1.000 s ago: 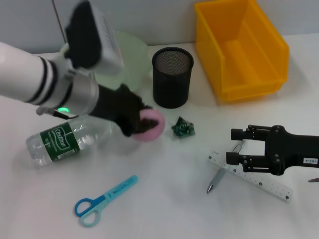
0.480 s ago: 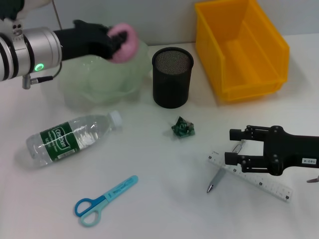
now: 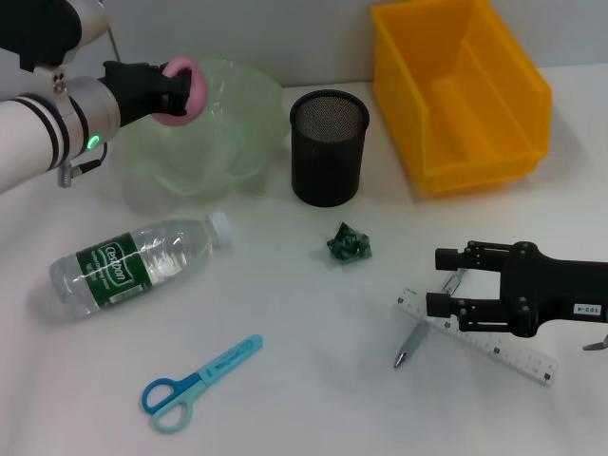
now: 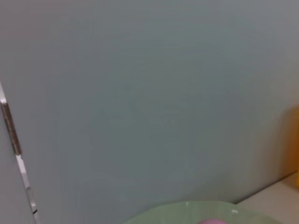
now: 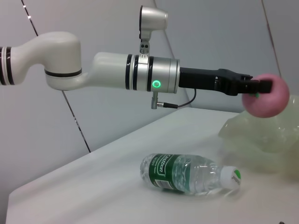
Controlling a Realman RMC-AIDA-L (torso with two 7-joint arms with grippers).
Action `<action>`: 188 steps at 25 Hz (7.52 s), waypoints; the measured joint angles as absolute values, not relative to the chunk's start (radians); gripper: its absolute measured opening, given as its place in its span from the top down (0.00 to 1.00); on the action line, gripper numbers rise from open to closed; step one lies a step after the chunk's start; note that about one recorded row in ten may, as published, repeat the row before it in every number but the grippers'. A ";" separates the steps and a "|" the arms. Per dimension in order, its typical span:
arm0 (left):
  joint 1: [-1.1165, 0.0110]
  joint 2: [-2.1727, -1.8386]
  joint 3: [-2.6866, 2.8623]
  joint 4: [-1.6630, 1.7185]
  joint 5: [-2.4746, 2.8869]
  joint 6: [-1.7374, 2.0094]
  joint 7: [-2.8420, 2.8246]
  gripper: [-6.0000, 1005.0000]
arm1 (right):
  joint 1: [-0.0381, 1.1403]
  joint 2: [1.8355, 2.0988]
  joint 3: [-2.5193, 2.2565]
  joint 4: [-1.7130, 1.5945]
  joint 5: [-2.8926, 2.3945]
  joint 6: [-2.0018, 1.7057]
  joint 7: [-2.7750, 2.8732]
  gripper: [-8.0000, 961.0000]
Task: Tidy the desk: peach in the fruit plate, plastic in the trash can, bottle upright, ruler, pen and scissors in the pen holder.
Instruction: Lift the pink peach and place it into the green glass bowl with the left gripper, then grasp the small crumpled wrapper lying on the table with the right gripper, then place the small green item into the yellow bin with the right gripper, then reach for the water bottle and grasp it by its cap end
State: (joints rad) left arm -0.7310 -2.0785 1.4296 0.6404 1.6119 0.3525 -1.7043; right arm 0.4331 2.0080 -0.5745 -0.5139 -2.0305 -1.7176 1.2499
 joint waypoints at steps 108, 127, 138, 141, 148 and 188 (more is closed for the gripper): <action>-0.482 -2.020 1.117 0.715 1.713 1.534 -1.423 0.19 | 0.863 2.086 -1.227 -0.630 -2.365 -1.102 1.901 0.25; -0.479 -2.009 1.117 0.723 1.713 1.541 -1.425 0.20 | 0.823 2.082 -1.220 -0.723 -2.327 -1.186 1.996 0.72; -0.486 -2.006 1.117 0.723 1.713 1.544 -1.426 0.21 | 0.680 2.077 -0.999 -1.044 -2.104 -1.476 2.033 0.93; -0.486 -2.006 1.117 0.723 1.713 1.544 -1.426 0.21 | 0.628 2.072 -0.886 -1.101 -2.000 -1.494 2.002 0.94; -0.488 -2.006 1.117 0.718 1.713 1.541 -1.424 0.21 | 0.550 2.066 -0.598 -1.015 -1.750 -1.404 1.815 0.94; -0.507 -2.006 1.104 0.717 1.713 1.539 -1.428 0.23 | 0.594 2.063 -0.715 -0.751 -1.657 -0.946 1.485 0.28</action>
